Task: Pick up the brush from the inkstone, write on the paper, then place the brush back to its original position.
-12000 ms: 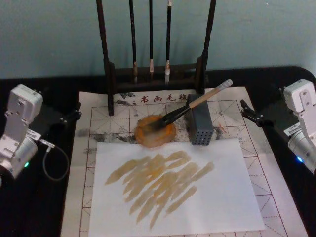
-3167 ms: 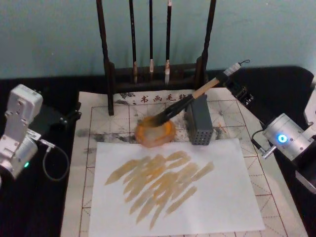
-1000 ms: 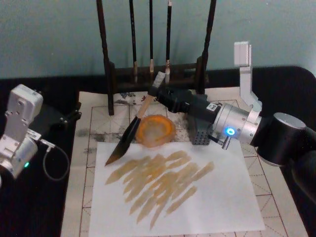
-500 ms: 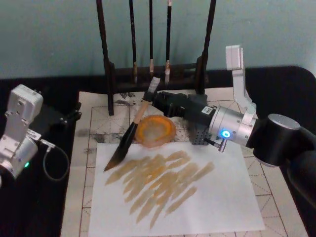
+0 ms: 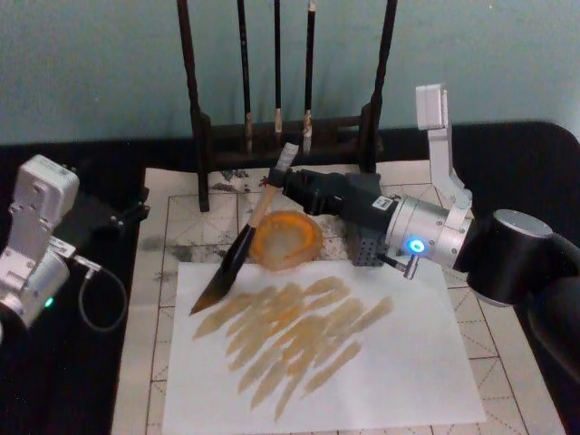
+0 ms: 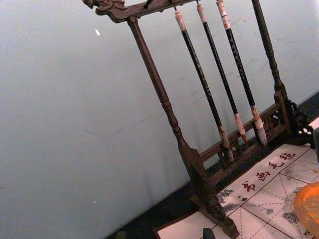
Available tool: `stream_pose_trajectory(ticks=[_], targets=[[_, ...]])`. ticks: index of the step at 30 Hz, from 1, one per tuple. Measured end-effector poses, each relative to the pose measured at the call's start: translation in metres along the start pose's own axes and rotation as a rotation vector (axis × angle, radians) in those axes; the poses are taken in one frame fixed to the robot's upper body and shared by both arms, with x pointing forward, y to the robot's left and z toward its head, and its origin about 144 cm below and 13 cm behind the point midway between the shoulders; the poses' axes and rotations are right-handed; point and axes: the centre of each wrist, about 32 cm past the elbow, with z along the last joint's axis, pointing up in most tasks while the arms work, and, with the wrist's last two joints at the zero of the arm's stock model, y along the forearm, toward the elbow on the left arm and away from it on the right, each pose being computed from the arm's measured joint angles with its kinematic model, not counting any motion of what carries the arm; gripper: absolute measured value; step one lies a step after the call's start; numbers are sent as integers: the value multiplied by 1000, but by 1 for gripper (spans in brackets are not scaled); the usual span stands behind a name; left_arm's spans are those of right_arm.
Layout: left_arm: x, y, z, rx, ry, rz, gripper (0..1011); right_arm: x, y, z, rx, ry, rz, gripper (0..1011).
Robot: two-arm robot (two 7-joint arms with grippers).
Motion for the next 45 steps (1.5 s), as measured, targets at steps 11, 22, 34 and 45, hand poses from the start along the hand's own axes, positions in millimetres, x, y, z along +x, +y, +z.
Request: stream_pose_trajectory(ticks=[11,22,34,45], targets=[[0,0,0,0,0,0,1001,2,-6,3,-8,2,-25,174],[0,0,0,0,0,0,1001,4,-11,7,-6,1,-51,174],[0,0,0,0,0,0,1001,5,-15,10,2,1,-71,174],[0,0,0,0,0,0,1001,4,-16,11,26,20,-67,174]])
